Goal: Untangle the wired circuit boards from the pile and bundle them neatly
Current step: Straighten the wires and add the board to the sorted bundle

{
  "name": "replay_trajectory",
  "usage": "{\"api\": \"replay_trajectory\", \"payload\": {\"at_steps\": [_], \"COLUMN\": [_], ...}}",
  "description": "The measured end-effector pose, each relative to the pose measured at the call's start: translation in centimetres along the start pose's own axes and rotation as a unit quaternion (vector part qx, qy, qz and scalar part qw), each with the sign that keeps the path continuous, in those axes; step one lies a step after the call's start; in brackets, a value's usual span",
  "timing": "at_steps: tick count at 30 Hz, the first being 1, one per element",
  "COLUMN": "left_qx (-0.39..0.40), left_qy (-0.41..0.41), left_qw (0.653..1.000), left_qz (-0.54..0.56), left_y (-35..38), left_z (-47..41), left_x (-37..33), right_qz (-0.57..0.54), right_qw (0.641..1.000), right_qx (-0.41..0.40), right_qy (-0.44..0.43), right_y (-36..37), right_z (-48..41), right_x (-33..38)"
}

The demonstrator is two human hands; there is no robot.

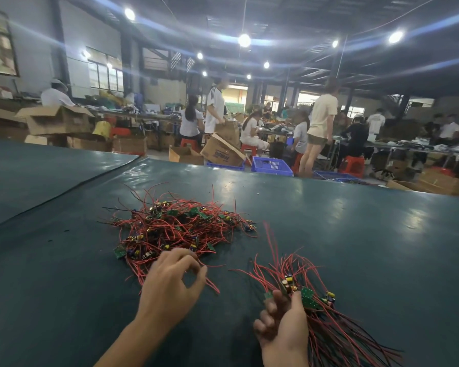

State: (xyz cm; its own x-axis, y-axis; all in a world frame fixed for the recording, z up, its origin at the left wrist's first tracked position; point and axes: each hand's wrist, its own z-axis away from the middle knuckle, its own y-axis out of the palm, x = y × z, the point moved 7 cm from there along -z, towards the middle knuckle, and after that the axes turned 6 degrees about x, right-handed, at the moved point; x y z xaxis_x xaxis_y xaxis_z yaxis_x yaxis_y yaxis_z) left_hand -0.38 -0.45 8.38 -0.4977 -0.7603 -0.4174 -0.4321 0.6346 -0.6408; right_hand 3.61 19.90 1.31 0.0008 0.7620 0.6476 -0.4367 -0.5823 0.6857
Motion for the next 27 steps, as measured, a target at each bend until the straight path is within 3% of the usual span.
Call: {"api": "replay_trajectory", "payload": {"at_steps": [2, 6, 8, 16, 22, 27], "left_qx": [-0.013, 0.106, 0.143, 0.04, -0.054, -0.089], "left_qy": [-0.044, -0.188, -0.216, -0.193, -0.115, -0.015], "left_qw": [0.996, 0.969, 0.955, 0.976, 0.989, 0.987], "left_qz": [-0.079, -0.124, -0.145, -0.092, 0.07, 0.132], "left_y": [-0.1, 1.6, 2.2, 0.6, -1.0, -1.9], "left_z": [-0.1, 0.5, 0.9, 0.6, -0.1, 0.1], "left_x": [1.8, 6.7, 7.9, 7.6, 4.5, 1.1], "right_qz": [-0.012, -0.026, -0.027, -0.017, 0.025, 0.077], "right_qw": [1.0, 0.999, 0.999, 1.0, 0.999, 0.995], "right_qx": [0.004, 0.008, 0.01, 0.013, 0.039, 0.063], "right_qy": [-0.009, -0.027, -0.028, -0.017, -0.018, -0.03], "right_y": [-0.1, 0.0, 0.0, 0.2, 0.6, 0.9], "right_z": [-0.1, -0.1, 0.0, -0.1, -0.2, -0.4], "right_x": [0.2, 0.4, 0.4, 0.3, -0.2, -0.6]}}
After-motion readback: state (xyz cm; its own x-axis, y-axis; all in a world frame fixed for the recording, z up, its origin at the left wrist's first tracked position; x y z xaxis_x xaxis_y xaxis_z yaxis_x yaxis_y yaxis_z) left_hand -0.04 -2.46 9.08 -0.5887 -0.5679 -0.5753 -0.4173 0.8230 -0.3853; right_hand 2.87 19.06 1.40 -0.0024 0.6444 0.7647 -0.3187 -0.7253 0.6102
